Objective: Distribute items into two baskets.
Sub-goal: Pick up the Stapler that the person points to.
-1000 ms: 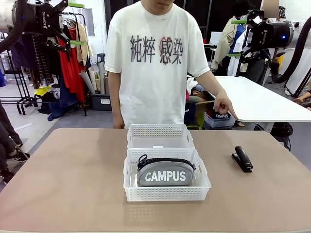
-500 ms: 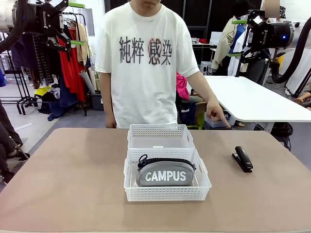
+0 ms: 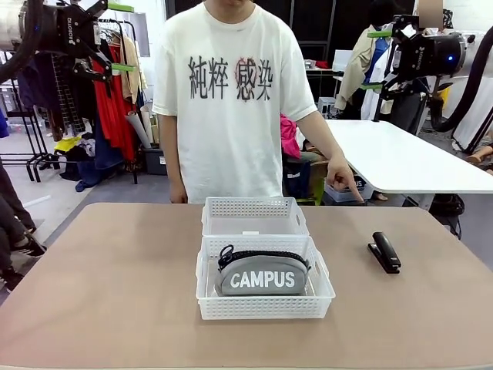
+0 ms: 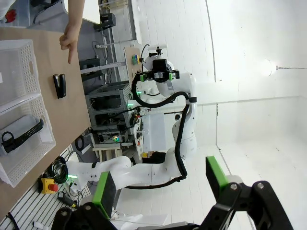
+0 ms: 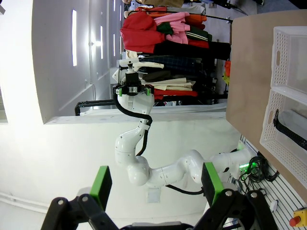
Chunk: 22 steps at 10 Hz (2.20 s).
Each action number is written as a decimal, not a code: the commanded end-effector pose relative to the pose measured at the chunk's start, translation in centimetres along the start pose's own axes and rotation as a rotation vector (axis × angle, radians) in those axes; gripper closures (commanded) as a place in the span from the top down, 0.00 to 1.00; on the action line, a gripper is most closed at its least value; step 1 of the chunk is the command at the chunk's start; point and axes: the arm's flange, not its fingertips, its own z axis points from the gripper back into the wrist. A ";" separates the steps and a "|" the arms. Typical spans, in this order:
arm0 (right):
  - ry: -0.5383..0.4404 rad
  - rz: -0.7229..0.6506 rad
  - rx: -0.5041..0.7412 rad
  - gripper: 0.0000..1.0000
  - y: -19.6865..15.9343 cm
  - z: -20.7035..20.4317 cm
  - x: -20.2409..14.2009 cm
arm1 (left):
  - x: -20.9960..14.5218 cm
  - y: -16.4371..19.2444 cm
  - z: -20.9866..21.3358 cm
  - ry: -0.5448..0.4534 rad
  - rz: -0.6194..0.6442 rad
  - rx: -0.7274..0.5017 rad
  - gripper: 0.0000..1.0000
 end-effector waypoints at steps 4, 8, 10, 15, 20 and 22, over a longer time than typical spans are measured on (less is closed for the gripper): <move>0.000 0.003 0.001 1.00 0.2 0.0 -0.1 | -0.2 -0.1 0.1 0.001 0.007 -0.009 1.00; 0.044 -0.021 -0.368 1.00 1.2 -1.1 -1.7 | -0.2 -0.1 0.1 0.001 0.007 -0.009 1.00; 0.067 -0.033 -0.602 1.00 1.4 -1.6 -2.9 | -0.2 -0.1 0.1 0.001 0.007 -0.009 1.00; 0.161 0.020 -1.099 1.00 -1.7 -2.5 -4.9 | -0.2 -0.1 0.1 0.001 0.007 -0.009 1.00; 0.122 0.199 -1.412 1.00 -7.7 -1.8 -4.4 | -0.2 -0.1 0.1 0.001 0.007 -0.009 1.00; 0.082 0.262 -1.397 1.00 -8.8 -1.6 -4.3 | -0.2 -0.1 0.1 0.001 0.007 -0.009 1.00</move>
